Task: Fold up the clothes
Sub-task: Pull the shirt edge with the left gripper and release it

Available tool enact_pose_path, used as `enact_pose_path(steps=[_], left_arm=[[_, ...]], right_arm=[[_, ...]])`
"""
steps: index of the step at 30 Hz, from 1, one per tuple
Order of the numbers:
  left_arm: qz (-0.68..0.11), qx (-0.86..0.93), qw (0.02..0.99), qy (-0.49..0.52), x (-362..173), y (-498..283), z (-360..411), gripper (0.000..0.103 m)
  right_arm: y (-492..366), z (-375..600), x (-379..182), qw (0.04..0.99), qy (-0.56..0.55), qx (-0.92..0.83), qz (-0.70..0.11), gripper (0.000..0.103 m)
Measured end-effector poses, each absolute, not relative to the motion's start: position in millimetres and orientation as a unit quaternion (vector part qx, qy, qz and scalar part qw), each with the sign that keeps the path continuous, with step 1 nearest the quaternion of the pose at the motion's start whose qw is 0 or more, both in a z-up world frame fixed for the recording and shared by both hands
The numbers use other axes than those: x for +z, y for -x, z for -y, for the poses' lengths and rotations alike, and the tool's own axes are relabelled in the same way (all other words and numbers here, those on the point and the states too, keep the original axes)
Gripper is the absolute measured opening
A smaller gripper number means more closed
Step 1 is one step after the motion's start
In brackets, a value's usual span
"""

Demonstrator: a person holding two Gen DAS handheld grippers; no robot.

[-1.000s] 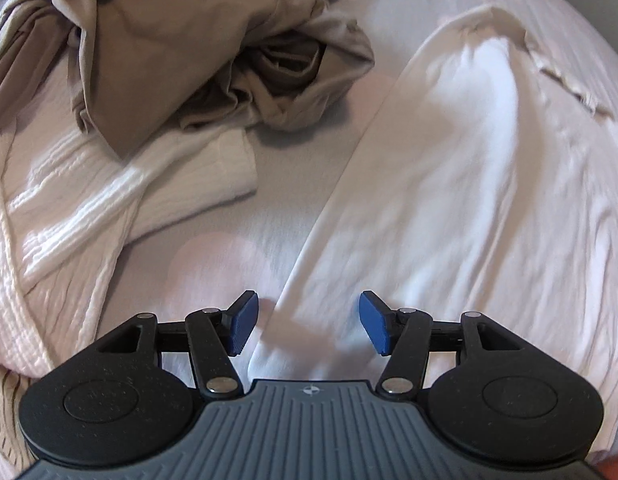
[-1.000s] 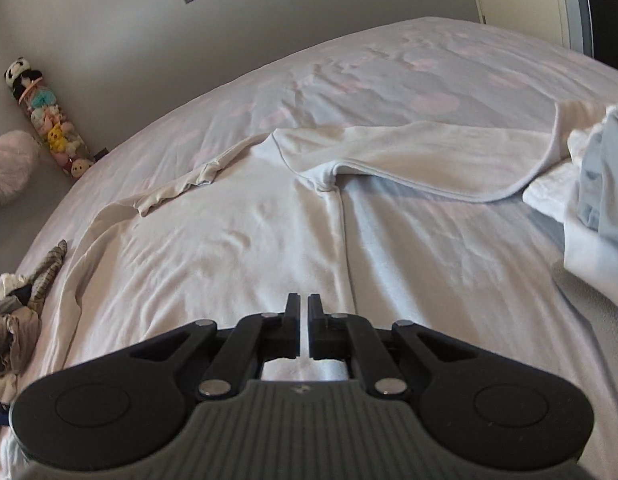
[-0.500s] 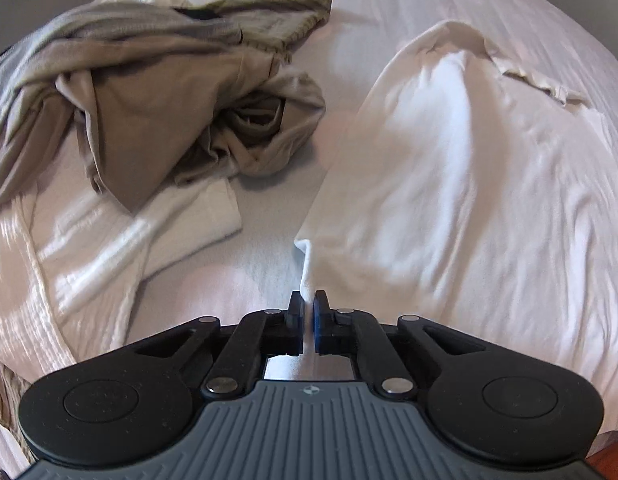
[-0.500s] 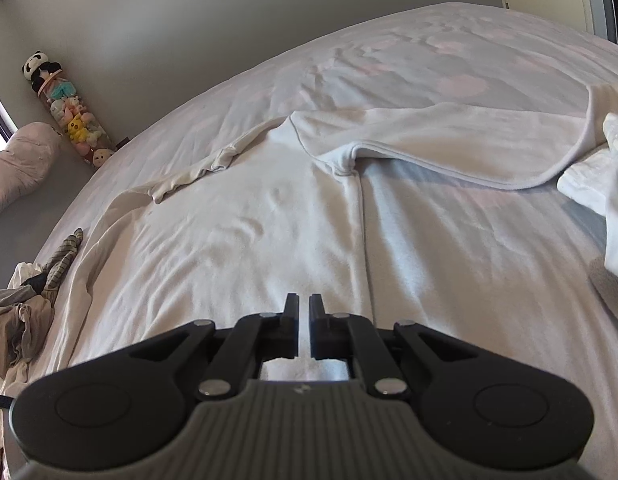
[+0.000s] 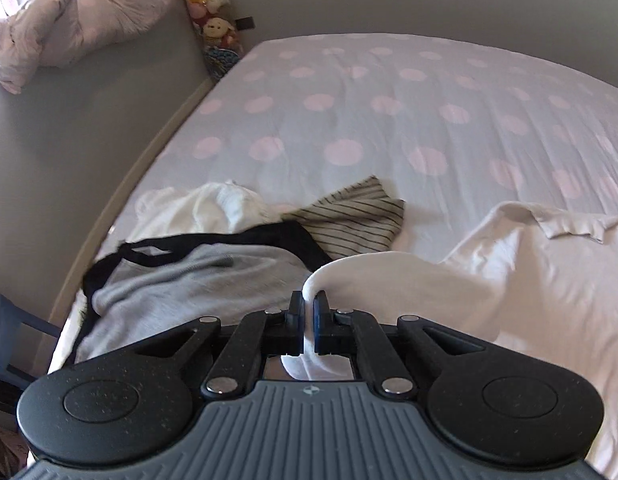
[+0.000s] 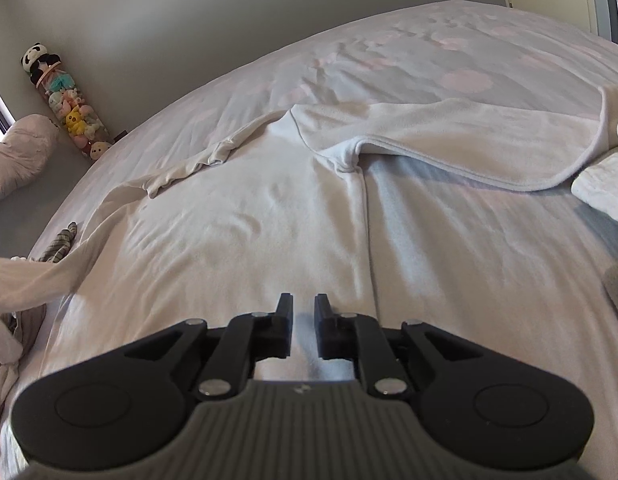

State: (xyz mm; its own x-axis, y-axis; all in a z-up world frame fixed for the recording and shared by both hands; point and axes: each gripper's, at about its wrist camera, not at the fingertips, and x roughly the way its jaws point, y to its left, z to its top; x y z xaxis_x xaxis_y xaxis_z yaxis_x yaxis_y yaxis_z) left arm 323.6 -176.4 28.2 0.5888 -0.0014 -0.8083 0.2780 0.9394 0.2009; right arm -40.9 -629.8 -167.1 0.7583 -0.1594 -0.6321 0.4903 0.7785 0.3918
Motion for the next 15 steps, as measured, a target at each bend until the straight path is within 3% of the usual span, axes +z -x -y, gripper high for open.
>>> enact_pose_path(steps=[9,12,13,15], left_arm=[[-0.465,0.009,0.864,-0.191,-30,-398,160,0.002],[-0.47,0.016,0.857,-0.21,-50,-404,164,0.012],[-0.469,0.016,0.855,-0.22,-54,-404,166,0.02],[-0.462,-0.016,0.858,-0.225,-56,-395,185,0.022]], right_arm=[[24,630,-174,0.91,-0.262,-0.152,-0.284,0.015],[20,632,-178,0.912,-0.261,-0.145,-0.281,0.016],[18,632,-179,0.912,-0.26,-0.144,-0.282,0.016],[15,632,-179,0.915,-0.253,-0.142,-0.279,0.016]])
